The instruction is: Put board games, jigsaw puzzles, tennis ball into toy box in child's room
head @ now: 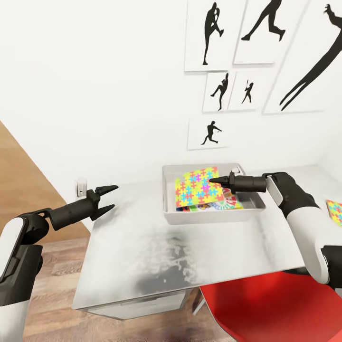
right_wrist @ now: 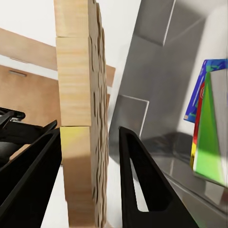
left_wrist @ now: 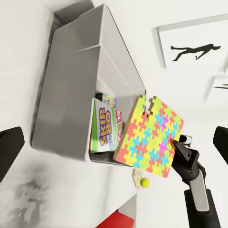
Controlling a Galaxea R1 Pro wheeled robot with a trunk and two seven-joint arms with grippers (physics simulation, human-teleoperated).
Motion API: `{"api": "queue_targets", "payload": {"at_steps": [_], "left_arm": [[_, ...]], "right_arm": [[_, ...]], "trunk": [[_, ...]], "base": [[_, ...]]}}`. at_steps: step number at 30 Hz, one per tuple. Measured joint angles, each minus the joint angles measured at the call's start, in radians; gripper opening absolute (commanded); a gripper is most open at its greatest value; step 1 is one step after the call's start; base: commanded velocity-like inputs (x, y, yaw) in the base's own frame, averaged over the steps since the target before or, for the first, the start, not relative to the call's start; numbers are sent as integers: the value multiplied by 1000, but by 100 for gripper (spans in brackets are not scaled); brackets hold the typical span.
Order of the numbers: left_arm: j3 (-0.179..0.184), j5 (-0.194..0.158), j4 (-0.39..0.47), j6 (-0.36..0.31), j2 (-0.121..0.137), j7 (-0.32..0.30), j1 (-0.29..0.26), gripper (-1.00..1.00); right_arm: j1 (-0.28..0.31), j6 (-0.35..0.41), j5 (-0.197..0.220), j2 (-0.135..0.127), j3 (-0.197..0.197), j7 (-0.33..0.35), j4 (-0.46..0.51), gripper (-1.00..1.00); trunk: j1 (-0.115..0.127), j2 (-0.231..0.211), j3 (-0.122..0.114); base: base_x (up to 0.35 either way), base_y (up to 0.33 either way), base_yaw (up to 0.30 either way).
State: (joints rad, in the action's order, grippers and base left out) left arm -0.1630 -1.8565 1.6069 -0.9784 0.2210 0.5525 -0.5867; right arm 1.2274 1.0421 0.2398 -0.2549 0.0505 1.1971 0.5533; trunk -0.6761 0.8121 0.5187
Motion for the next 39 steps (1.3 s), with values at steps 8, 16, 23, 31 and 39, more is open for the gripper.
{"api": "queue_targets", "payload": {"at_steps": [8,16,23,31,39], "left_arm": [[0,0,0,0,1,0,0,100],[1,-1,0,0,1,0,0,100],[0,-6,0,-2,-1,-1,0,100],[1,-8,0,-3,-1,0,0,100],[1,-7,0,-3,-1,0,0,100]], "right_arm": [[0,0,0,-3,0,0,-1,-100],[0,1,4,-8,-1,4,1,-100],[0,1,10,-11,-2,17,20,-100],[-1,0,7,-15,-1,80,28,-100],[-1,0,5,-17,0,88,28,-100]], "trunk": [[0,0,13],[0,0,18],[0,0,22],[0,0,34],[0,0,47]], "base": [[0,0,0],[0,0,0],[0,0,0],[0,0,0],[0,0,0]]}}
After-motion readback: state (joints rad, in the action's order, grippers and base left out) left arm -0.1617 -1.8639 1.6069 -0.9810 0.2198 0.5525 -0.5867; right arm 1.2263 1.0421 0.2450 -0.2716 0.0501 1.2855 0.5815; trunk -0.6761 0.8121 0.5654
